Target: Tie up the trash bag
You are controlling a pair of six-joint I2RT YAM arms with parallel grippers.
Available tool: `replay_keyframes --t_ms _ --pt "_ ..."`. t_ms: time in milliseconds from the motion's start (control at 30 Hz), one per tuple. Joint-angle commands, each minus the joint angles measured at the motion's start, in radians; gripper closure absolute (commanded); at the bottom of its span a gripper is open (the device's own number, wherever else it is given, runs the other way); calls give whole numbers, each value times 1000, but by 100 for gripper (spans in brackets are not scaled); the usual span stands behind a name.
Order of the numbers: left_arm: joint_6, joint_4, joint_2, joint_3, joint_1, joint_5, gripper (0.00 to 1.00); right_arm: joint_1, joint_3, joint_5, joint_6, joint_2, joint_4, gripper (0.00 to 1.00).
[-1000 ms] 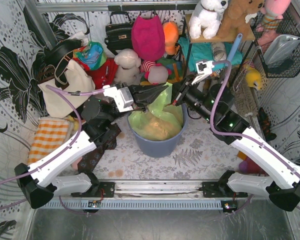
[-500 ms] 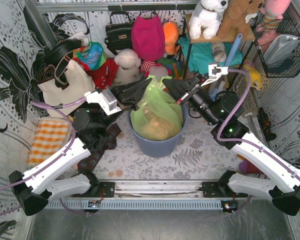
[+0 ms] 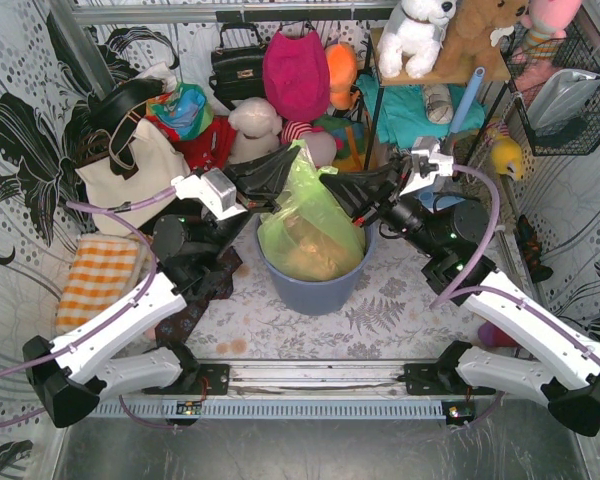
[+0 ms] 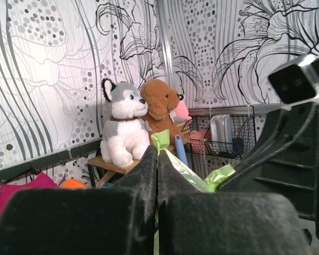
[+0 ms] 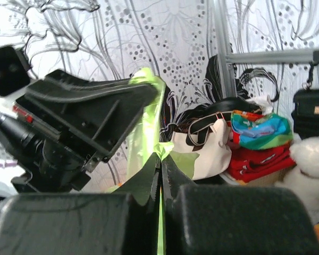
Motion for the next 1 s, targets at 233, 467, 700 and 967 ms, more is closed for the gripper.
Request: replay_keyframes --t_ms 233,467,700,967 --pt "-10 15 28 26 8 -88 100 1 49 -390 -335 4 -14 100" --pt "-24 8 37 41 8 -75 100 3 149 -432 -486 45 -277 100" --pt "-36 6 39 43 9 -60 100 40 197 -346 -548 81 -379 100" --pt "-35 -15 34 45 10 -45 100 181 246 -63 -646 121 -503 100"
